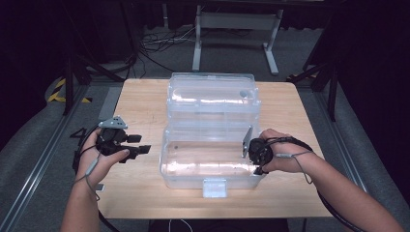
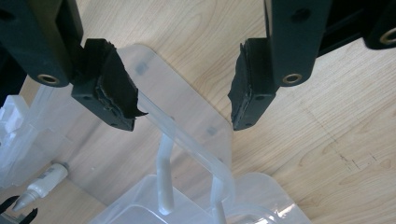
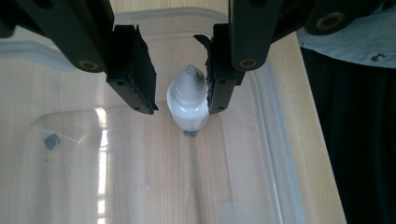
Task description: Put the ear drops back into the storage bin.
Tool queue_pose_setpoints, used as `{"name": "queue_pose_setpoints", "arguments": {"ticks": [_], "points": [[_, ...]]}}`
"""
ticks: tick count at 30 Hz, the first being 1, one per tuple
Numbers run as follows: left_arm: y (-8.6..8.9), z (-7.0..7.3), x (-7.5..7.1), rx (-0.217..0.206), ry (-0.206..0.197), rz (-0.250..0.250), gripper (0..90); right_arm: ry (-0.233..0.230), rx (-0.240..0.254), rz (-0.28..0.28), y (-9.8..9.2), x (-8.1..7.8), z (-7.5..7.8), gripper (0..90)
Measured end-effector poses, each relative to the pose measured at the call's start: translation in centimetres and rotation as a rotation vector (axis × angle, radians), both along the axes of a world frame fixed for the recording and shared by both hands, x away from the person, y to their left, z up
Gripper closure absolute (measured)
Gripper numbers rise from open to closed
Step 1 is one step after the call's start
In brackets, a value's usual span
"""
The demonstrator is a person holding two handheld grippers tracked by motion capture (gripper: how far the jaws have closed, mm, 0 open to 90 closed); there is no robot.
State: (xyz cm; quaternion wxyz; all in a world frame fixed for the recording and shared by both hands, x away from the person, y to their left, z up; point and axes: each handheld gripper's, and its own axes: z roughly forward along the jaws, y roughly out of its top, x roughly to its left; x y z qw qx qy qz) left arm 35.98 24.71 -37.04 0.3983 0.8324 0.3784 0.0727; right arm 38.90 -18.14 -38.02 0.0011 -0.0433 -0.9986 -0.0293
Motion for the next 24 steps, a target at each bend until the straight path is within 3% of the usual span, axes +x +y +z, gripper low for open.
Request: {"name": "queue_pose_setpoints", "arguments": {"ticks": [8, 13, 17, 24], "points": [[-0.3, 0.1, 0.2, -0.013, -0.001, -0.004, 42.0, -0.016, 0.094, -0.027, -0.5, -1.0, 2.5, 60.1], [-0.5, 0.2, 0.5, -0.024, -0.005, -0.007, 41.1, -0.009, 0.159, -0.025, -0.4, -2.2, 3.1, 59.8], [-0.9, 0.3, 0.7, -0.034, -0.011, -0.012, 40.3, 0.003, 0.224, -0.02, 0.0, -2.9, 2.6, 60.3], [-1.0, 0.4, 1.0, -0.056, -0.049, -0.026, 40.3, 0.011, 0.274, -0.041, 0.0, -3.3, 1.0, 64.3]]}}
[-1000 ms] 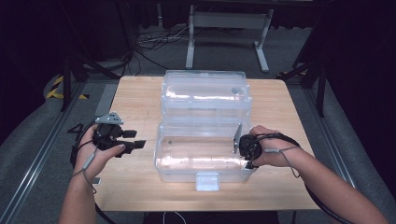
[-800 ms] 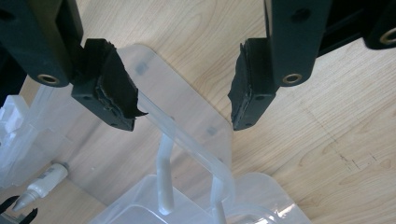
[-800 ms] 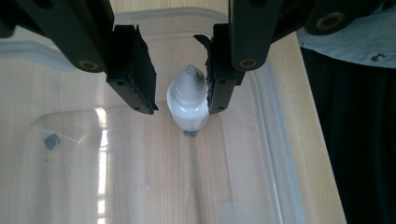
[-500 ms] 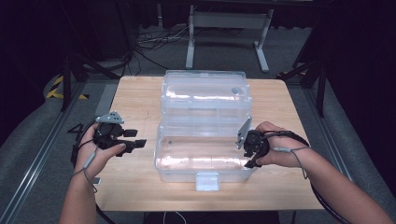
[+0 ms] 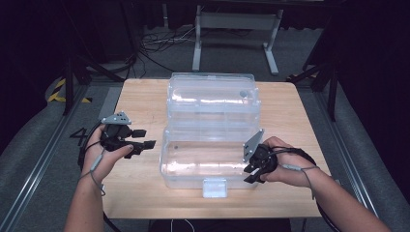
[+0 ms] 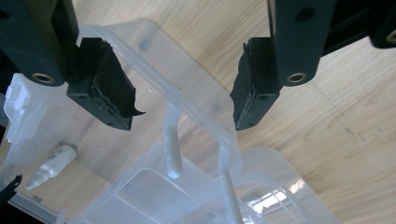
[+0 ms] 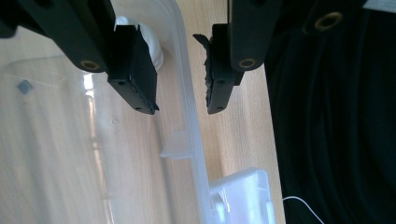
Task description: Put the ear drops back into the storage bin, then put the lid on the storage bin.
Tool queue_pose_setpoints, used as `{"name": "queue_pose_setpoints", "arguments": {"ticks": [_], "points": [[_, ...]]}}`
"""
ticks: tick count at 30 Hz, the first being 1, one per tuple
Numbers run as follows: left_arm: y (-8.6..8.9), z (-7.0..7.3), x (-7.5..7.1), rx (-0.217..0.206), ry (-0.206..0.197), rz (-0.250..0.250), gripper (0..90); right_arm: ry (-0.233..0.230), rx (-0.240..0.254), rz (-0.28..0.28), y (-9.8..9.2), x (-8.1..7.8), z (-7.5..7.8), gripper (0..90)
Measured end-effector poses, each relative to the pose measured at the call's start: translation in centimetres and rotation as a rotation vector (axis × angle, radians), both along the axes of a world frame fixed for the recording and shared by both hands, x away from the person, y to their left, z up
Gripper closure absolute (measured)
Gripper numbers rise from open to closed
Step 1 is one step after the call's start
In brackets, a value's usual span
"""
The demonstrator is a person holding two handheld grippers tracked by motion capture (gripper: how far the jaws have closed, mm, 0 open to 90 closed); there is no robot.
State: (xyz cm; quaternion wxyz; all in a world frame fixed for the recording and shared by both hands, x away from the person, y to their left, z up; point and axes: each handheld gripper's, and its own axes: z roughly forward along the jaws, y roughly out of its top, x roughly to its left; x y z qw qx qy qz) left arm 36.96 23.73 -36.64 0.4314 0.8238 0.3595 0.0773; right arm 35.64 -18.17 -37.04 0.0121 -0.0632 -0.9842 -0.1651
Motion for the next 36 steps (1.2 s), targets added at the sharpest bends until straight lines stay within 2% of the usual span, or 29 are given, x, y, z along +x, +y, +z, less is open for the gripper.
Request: {"name": "queue_pose_setpoints", "arguments": {"ticks": [5, 8, 9, 10, 12, 15, 16, 21, 22, 24, 31, 36], "points": [[-0.1, 0.0, 0.1, -0.021, -0.003, -0.016, 45.6, 0.004, -0.009, -0.004, 0.2, 0.0, -1.5, 65.8], [-0.2, 0.0, 0.1, -0.034, -0.026, -0.029, 46.4, 0.007, -0.011, 0.0, 0.5, -0.1, -2.2, 67.9], [-0.2, 0.0, 0.1, -0.038, -0.027, -0.023, 46.6, 0.003, -0.025, -0.007, 0.6, -0.3, -2.5, 69.2], [-0.2, 0.1, 0.1, -0.036, -0.029, -0.022, 47.1, -0.013, -0.025, 0.015, 0.7, -0.2, -2.8, 70.4], [-0.3, 0.1, 0.1, -0.019, 0.009, -0.021, 48.5, -0.004, -0.023, 0.018, 0.9, -0.3, -3.2, 74.0], [-0.4, 0.1, 0.1, -0.015, 0.019, -0.02, 49.7, -0.002, -0.016, 0.023, 1.0, -0.4, -3.6, 77.2], [-0.5, 0.3, 0.0, -0.02, 0.014, -0.018, 49.7, -0.002, -0.026, 0.002, 0.9, -0.3, -3.9, 80.4], [-0.9, 0.8, 0.1, -0.029, -0.024, -0.021, 45.8, -0.01, -0.015, 0.015, 0.8, -0.3, -4.1, 81.3], [-1.1, 0.9, 0.1, -0.03, -0.027, -0.022, 45.2, -0.018, -0.012, 0.003, 0.9, -0.5, -4.1, 81.6], [-1.5, 1.2, 0.2, -0.011, -0.031, -0.028, 44.9, -0.031, -0.003, 0.022, 0.8, -0.4, -4.1, 81.9], [-2.9, 2.6, 0.8, 0.056, -0.029, -0.061, 43.5, -0.035, -0.003, 0.023, 0.8, -0.4, -4.1, 82.0], [-3.8, 3.8, 1.3, 0.065, -0.039, -0.078, 42.1, -0.027, 0.011, 0.011, 0.7, -0.5, -4.1, 82.0]]}}
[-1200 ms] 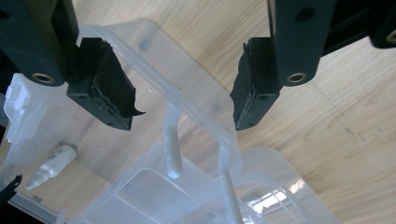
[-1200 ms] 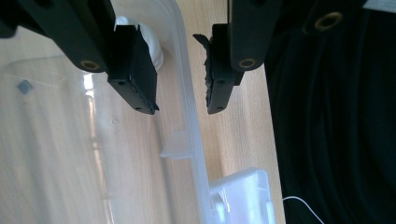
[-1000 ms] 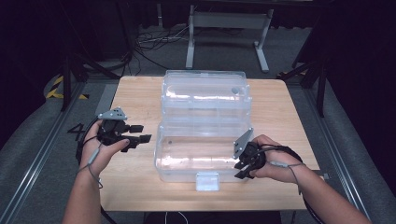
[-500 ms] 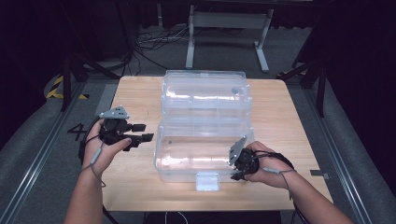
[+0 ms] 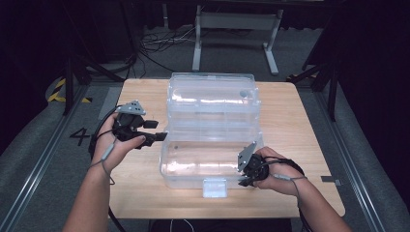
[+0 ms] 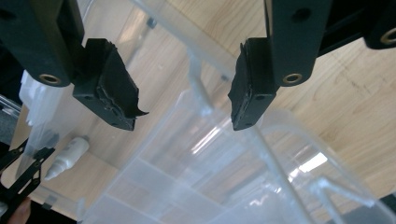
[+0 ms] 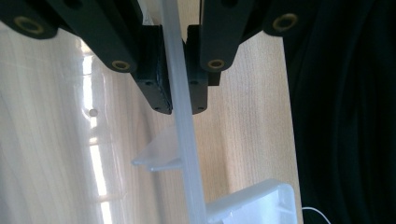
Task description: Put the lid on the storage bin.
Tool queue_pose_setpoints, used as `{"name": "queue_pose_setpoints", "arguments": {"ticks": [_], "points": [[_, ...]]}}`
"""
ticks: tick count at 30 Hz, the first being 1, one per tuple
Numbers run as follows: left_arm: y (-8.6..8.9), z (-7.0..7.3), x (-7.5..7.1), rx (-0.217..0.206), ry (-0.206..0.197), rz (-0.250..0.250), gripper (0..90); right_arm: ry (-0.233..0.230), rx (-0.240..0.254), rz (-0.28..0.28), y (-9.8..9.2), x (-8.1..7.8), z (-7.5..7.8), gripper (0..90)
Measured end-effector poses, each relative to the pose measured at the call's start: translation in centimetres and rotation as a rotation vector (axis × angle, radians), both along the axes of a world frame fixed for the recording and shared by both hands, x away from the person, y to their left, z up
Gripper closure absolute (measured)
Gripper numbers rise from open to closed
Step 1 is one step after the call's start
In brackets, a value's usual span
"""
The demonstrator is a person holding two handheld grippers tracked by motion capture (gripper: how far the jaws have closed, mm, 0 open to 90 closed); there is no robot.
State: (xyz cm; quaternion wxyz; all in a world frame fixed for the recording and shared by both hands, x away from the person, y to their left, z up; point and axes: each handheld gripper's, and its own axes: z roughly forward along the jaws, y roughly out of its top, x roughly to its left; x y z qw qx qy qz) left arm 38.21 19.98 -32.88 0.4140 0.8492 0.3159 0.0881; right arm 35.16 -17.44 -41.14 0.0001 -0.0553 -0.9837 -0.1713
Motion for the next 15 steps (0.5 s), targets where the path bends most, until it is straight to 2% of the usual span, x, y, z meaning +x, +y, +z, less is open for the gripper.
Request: {"name": "queue_pose_setpoints", "arguments": {"ticks": [4, 8, 10, 15], "points": [[-1.2, 1.4, 0.4, 0.02, -0.031, -0.013, 41.3, 0.008, 0.006, 0.007, -0.1, 0.1, 0.0, 81.8], [-2.5, 2.5, 1.0, 0.037, -0.046, -0.022, 40.3, 0.012, 0.014, 0.0, -0.1, 0.1, 0.0, 81.8], [-3.0, 2.8, 1.4, 0.057, -0.043, -0.025, 39.9, 0.005, 0.02, 0.014, -0.2, 0.2, 0.0, 81.7], [-3.9, 3.4, 2.2, 0.073, -0.046, -0.032, 39.7, 0.01, 0.03, 0.014, -0.2, 0.3, -0.1, 81.6]]}}
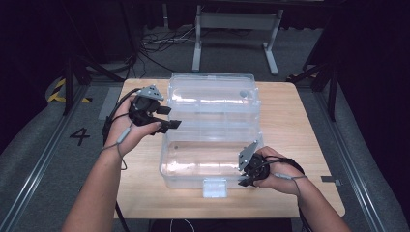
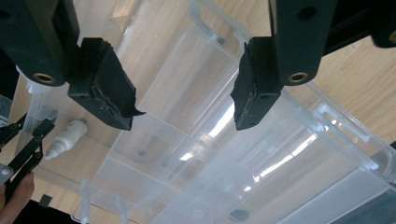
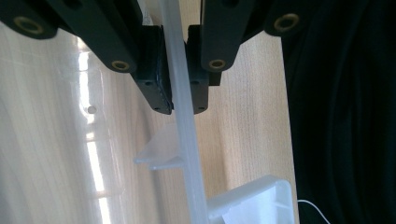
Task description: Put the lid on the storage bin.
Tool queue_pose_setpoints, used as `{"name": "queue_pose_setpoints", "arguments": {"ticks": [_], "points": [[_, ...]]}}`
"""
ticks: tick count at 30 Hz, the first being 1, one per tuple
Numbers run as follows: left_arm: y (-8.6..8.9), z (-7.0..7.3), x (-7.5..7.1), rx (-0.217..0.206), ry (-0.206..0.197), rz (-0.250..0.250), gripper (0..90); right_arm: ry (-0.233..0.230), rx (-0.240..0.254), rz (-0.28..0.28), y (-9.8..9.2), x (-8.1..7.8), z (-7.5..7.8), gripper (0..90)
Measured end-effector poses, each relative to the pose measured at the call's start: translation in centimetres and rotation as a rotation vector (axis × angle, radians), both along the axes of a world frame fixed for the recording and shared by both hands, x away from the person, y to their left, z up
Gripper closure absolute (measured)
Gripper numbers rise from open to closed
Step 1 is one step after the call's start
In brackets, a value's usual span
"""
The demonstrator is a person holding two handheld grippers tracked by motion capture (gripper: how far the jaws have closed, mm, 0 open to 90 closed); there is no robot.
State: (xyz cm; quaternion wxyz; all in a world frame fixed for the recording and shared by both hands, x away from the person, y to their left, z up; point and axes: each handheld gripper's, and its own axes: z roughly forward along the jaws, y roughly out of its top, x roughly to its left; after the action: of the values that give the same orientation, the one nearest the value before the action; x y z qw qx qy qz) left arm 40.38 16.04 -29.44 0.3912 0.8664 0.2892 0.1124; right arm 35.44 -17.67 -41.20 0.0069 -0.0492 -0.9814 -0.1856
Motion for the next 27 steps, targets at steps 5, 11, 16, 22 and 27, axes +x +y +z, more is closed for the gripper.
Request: {"name": "queue_pose_setpoints", "arguments": {"ticks": [5, 11, 16, 22, 27], "points": [[-1.0, 0.5, 0.8, 0.015, 0.003, -0.01, 39.7, 0.004, 0.004, -0.004, 0.0, 0.0, 0.0, 81.6], [-2.5, 1.0, 2.1, 0.034, -0.003, -0.03, 39.1, 0.005, 0.013, -0.01, -0.1, -0.1, 0.0, 81.6], [-3.7, 1.4, 3.1, 0.046, -0.016, -0.047, 38.8, 0.004, 0.013, -0.009, -0.1, -0.1, 0.0, 81.6], [-4.4, 1.1, 4.5, 0.02, -0.01, -0.073, 37.5, -0.002, 0.018, -0.01, -0.1, -0.2, 0.0, 81.8], [-5.2, 1.2, 5.5, 0.0, -0.001, -0.1, 37.4, -0.001, 0.018, -0.013, -0.1, -0.2, 0.0, 81.8]]}}
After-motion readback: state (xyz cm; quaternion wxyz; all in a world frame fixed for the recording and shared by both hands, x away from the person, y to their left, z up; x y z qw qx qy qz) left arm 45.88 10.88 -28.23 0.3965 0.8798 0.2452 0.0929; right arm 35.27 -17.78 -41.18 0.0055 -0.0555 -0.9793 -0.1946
